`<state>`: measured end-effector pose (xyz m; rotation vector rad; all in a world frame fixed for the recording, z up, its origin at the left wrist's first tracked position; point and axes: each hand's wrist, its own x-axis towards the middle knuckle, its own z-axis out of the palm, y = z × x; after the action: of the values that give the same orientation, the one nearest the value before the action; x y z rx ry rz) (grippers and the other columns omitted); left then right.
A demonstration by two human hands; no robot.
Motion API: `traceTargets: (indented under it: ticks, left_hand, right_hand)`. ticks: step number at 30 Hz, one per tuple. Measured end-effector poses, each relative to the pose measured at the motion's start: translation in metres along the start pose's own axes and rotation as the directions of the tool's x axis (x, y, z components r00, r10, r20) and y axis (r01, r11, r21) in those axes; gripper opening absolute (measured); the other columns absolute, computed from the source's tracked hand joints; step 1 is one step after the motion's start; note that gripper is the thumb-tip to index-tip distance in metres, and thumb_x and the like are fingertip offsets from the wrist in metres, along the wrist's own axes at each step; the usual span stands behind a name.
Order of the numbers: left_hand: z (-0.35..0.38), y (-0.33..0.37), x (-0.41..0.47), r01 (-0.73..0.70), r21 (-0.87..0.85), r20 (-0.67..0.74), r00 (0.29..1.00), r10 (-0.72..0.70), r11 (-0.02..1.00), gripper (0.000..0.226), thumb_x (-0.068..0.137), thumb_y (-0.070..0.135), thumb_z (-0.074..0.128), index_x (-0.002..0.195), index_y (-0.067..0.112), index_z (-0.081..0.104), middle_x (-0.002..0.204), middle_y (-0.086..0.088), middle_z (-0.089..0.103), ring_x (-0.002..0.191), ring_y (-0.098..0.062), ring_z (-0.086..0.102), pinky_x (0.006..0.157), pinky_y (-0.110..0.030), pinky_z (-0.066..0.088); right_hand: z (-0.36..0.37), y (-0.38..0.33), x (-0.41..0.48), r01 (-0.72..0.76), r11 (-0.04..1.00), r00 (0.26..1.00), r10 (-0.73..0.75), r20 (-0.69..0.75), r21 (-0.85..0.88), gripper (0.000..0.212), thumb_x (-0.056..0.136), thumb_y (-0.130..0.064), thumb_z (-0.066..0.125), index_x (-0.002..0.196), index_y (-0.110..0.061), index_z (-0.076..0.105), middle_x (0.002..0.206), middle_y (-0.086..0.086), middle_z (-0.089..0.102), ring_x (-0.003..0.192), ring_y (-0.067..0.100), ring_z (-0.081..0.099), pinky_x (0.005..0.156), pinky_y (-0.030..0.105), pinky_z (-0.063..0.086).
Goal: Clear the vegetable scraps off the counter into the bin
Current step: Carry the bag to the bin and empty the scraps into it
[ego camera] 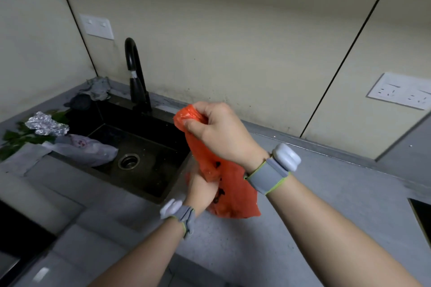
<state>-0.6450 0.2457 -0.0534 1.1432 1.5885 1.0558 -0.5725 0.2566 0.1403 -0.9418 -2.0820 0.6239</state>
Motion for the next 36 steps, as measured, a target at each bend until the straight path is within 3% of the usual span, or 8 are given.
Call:
traceTargets:
  ticks: [4, 8, 12, 18, 25, 28, 32, 36]
  left_hand:
    - [-0.001, 0.012, 0.007, -0.118, 0.014, -0.052, 0.992, 0.118, 0.993, 0.001, 0.091, 0.017, 0.066, 0.091, 0.017, 0.067, 0.087, 0.001, 0.069, 0.075, -0.002, 0.06, 0.077, -0.03, 0.048]
    - [-0.012, 0.015, 0.001, -0.123, -0.087, -0.018, 0.992, 0.122, 0.989, 0.019, 0.092, 0.033, 0.067, 0.11, 0.028, 0.063, 0.098, 0.02, 0.064, 0.086, 0.011, 0.054, 0.072, -0.018, 0.042]
    - [-0.01, 0.02, 0.001, -0.075, -0.242, -0.008, 0.997, 0.075, 0.967, 0.019, 0.089, 0.039, 0.069, 0.107, 0.033, 0.067, 0.098, 0.026, 0.067, 0.094, 0.008, 0.06, 0.069, -0.009, 0.043]
    - [0.002, 0.025, 0.006, -0.064, -0.181, 0.035, 0.997, 0.071, 0.981, 0.005, 0.087, 0.023, 0.073, 0.092, 0.021, 0.072, 0.082, 0.009, 0.074, 0.078, -0.003, 0.069, 0.067, -0.015, 0.048]
    - [-0.004, 0.036, 0.012, -0.301, 0.42, 0.247, 0.946, 0.212, 0.856, 0.068, 0.069, 0.073, 0.056, 0.107, 0.02, 0.071, 0.105, 0.003, 0.073, 0.106, -0.014, 0.065, 0.093, -0.037, 0.052]
    - [-0.018, 0.032, 0.001, -0.406, 0.339, 0.27, 0.906, 0.325, 0.849, 0.056, 0.077, 0.058, 0.061, 0.126, 0.032, 0.054, 0.126, 0.005, 0.058, 0.122, -0.009, 0.051, 0.105, -0.036, 0.042]
    - [-0.029, 0.005, -0.012, -0.273, 0.259, 0.402, 0.903, 0.153, 0.927, 0.109, 0.077, 0.038, 0.077, 0.155, 0.035, 0.001, 0.155, 0.015, 0.019, 0.142, -0.001, 0.025, 0.117, -0.031, 0.026]
    - [-0.016, -0.011, -0.011, -0.22, 0.235, 0.361, 0.924, 0.125, 0.947, 0.109, 0.067, 0.041, 0.085, 0.151, 0.028, 0.018, 0.148, 0.013, 0.039, 0.137, 0.003, 0.036, 0.113, -0.024, 0.032]
  right_hand:
    - [-0.035, 0.026, -0.006, -0.078, 0.988, 0.986, 0.057, 0.159, 0.131, 0.018, 0.095, -0.03, 0.065, 0.077, -0.032, 0.064, 0.07, -0.02, 0.061, 0.072, -0.007, 0.053, 0.077, 0.018, 0.044]
    - [-0.051, 0.109, -0.043, -0.21, 0.795, 0.845, 0.441, -0.303, 0.569, 0.028, 0.098, -0.035, 0.053, 0.115, -0.02, 0.07, 0.104, 0.002, 0.074, 0.1, 0.019, 0.068, 0.106, 0.045, 0.047]
    - [0.006, 0.158, -0.113, -0.522, 0.726, 0.795, 0.604, -0.053, 0.448, 0.064, 0.096, -0.045, 0.056, 0.151, -0.026, 0.032, 0.152, 0.001, 0.045, 0.128, -0.004, 0.047, 0.111, 0.016, 0.036]
    - [0.081, 0.156, -0.123, -0.303, 0.942, 0.951, 0.309, -0.022, 0.145, 0.107, 0.073, -0.048, 0.085, 0.155, -0.023, 0.022, 0.154, -0.001, 0.033, 0.145, 0.013, 0.031, 0.12, 0.031, 0.028]
    - [0.094, 0.154, -0.114, -0.409, 0.829, 0.838, 0.507, -0.201, 0.382, 0.052, 0.08, -0.027, 0.062, 0.131, -0.016, 0.058, 0.124, 0.001, 0.067, 0.119, 0.014, 0.062, 0.104, 0.046, 0.047]
    - [0.089, 0.156, -0.105, -0.448, 0.666, 0.733, 0.656, -0.182, 0.597, 0.041, 0.084, -0.013, 0.053, 0.123, -0.015, 0.065, 0.117, 0.005, 0.072, 0.114, 0.021, 0.066, 0.103, 0.046, 0.049]
    - [0.083, 0.147, -0.089, -0.464, 0.374, 0.658, 0.752, 0.03, 0.803, 0.021, 0.089, -0.003, 0.059, 0.105, -0.012, 0.068, 0.094, 0.007, 0.076, 0.095, 0.028, 0.071, 0.089, 0.04, 0.057]
    - [0.084, 0.137, -0.08, -0.549, 0.574, 0.775, 0.622, 0.114, 0.608, 0.049, 0.078, -0.019, 0.069, 0.125, -0.016, 0.057, 0.11, 0.003, 0.072, 0.109, 0.022, 0.066, 0.099, 0.036, 0.051]
